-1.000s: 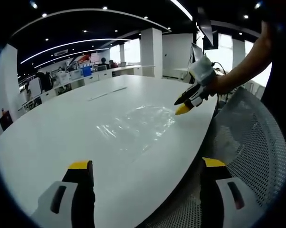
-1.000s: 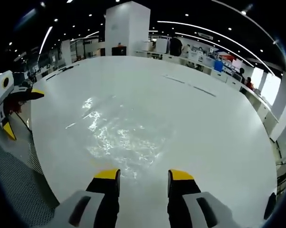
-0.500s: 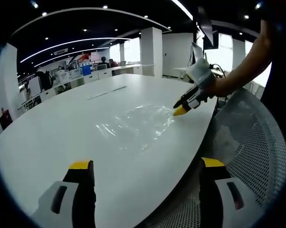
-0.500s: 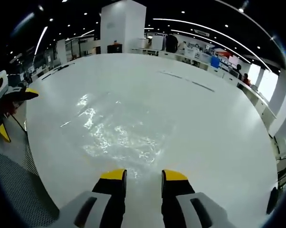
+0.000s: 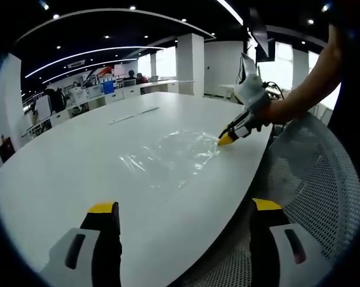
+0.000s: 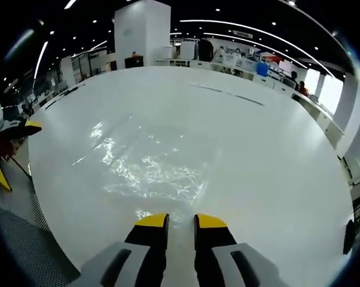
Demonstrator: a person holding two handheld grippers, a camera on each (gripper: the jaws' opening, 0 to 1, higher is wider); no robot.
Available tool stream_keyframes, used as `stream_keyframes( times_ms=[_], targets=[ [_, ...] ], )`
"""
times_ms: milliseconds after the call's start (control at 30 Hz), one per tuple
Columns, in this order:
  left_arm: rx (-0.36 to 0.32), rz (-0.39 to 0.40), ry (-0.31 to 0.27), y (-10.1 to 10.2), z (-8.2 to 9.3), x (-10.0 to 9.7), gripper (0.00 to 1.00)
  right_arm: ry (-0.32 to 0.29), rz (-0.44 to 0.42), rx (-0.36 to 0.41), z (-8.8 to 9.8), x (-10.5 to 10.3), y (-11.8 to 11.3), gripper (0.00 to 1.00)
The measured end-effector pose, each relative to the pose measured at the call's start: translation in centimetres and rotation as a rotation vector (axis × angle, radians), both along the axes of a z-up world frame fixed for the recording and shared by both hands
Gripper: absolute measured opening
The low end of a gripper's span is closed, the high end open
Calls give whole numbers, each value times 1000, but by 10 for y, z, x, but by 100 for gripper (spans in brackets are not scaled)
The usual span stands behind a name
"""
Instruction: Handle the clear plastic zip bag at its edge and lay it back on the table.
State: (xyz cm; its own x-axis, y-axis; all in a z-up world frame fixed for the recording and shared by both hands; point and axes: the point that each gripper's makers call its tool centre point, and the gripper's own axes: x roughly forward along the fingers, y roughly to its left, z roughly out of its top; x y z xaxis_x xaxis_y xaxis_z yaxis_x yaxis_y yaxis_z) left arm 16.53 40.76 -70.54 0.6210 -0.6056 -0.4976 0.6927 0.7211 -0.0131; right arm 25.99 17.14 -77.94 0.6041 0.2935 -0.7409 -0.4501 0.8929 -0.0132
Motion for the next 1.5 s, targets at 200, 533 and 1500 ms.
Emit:
stream_keyframes(
  times_ms=[200, 533, 1500],
  targets=[
    [0, 0, 0, 0, 0, 0, 89, -8, -23, 4, -1, 3, -5, 6],
    [3, -3, 7, 1, -2, -1, 89, -11, -46, 10, -1, 4, -7, 2],
    [6, 0, 14, 0, -2, 0, 88, -11, -30, -12, 0, 5, -9, 0]
  ],
)
